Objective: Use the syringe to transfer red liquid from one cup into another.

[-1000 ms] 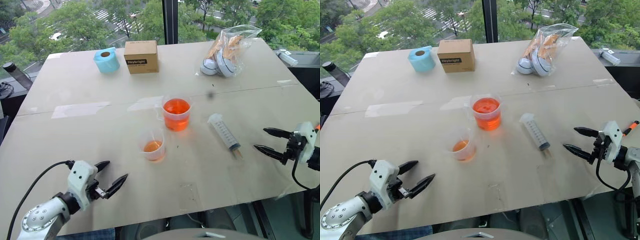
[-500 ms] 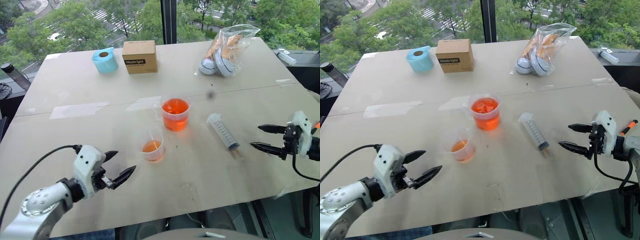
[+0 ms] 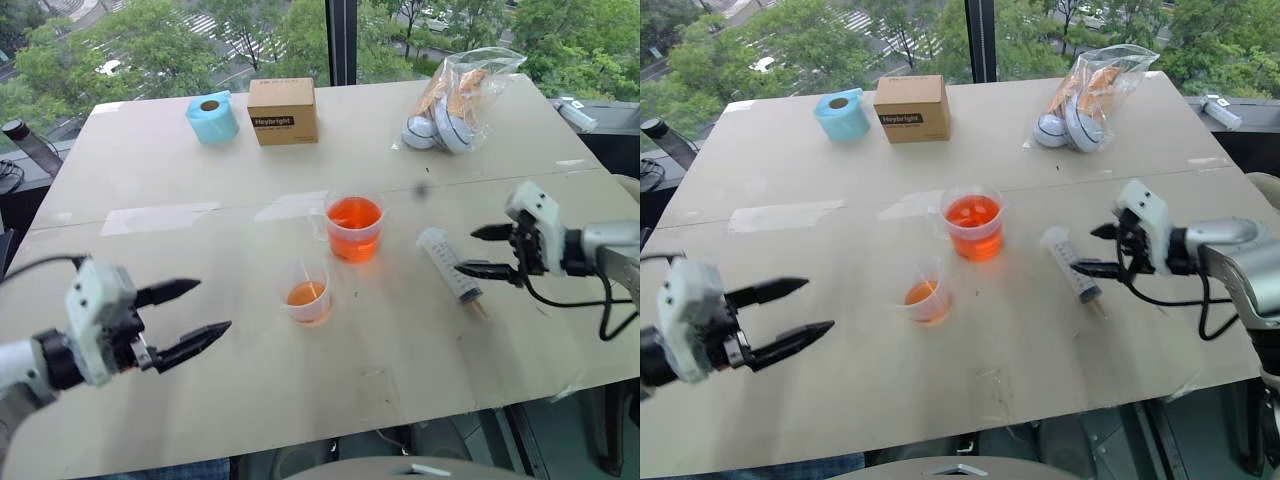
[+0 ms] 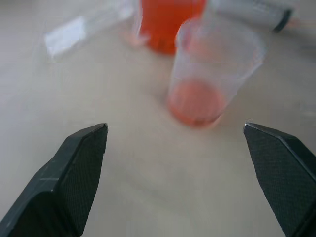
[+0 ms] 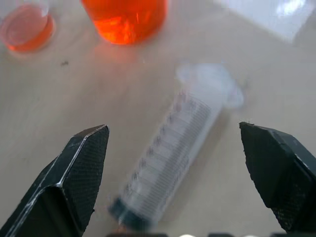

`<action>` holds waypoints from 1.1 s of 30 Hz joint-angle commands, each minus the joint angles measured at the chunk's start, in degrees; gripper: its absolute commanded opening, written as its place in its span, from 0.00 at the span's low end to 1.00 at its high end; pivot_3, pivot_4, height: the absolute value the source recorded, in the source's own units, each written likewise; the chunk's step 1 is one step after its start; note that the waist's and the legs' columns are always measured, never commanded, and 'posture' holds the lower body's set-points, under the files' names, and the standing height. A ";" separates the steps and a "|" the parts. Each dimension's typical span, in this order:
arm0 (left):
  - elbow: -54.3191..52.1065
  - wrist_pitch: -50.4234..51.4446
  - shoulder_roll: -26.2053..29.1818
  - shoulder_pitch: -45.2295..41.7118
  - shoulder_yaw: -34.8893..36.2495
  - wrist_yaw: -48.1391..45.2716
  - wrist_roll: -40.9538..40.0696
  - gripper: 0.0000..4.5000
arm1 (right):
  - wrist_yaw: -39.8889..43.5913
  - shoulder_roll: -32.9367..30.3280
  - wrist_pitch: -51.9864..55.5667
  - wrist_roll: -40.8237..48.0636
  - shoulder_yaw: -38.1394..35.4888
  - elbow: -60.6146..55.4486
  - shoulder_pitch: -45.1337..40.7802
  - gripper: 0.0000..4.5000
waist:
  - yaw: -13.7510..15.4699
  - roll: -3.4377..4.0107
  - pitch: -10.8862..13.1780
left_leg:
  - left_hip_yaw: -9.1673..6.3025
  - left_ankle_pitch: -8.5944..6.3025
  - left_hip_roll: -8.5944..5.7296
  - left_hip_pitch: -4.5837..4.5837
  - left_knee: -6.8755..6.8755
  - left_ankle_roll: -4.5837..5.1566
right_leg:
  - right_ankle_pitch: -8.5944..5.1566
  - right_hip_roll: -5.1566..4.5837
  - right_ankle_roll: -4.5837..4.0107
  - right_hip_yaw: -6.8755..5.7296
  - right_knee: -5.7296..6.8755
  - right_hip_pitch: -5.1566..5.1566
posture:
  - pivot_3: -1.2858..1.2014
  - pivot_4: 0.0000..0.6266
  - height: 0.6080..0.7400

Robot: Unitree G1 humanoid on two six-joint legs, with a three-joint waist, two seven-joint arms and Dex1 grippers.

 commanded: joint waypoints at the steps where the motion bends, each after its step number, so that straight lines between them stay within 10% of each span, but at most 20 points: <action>1: -2.90 4.38 5.31 -6.70 2.46 1.27 -9.92 1.00 | -5.40 1.25 13.53 0.63 2.80 -2.77 -5.42 0.99 | -0.06 0.00 0.01 | 0.00 0.02 0.00 -0.01 0.00 -0.03 | 0.00 0.00 0.00 0.00 -0.01 0.00 | 0.52 0.24 1.00; 7: -0.51 4.52 12.54 -18.14 -2.21 -1.24 -11.69 1.00 | -14.80 8.18 34.85 1.73 5.06 -0.05 -14.82 0.99 | -0.41 0.03 0.03 | 0.08 0.07 -0.06 -0.13 -0.20 -0.12 | 0.08 0.03 0.14 0.04 -0.14 -0.20 | 0.52 0.24 1.00; 24: -5.63 4.23 10.00 -18.30 -2.87 -3.75 -7.42 1.00 | -22.83 19.17 35.29 -0.75 20.23 31.39 -33.90 0.99 | -1.52 -0.07 0.04 | 0.35 0.11 -0.13 -0.91 0.09 -0.11 | 0.10 0.48 0.22 0.04 0.64 -1.24 | 0.52 0.24 1.00; 30: -6.27 3.34 8.98 -17.41 -2.85 -4.09 -5.73 1.00 | -22.85 19.41 35.29 0.26 23.90 33.22 -34.86 0.38 | -1.59 -0.18 -0.03 | 0.33 0.11 -0.13 -0.87 0.13 -0.12 | 0.10 0.50 0.22 0.04 0.65 -1.24 | 0.52 0.24 1.00; 33: -5.74 2.75 8.48 -17.72 -3.63 -3.61 -4.82 1.00 | -23.04 19.53 35.29 2.19 21.61 34.10 -37.07 0.33 | -1.62 -0.18 -0.03 | 0.34 0.11 -0.12 -0.86 0.13 -0.12 | 0.10 0.49 0.22 0.04 0.67 -1.24 | 0.52 0.24 1.00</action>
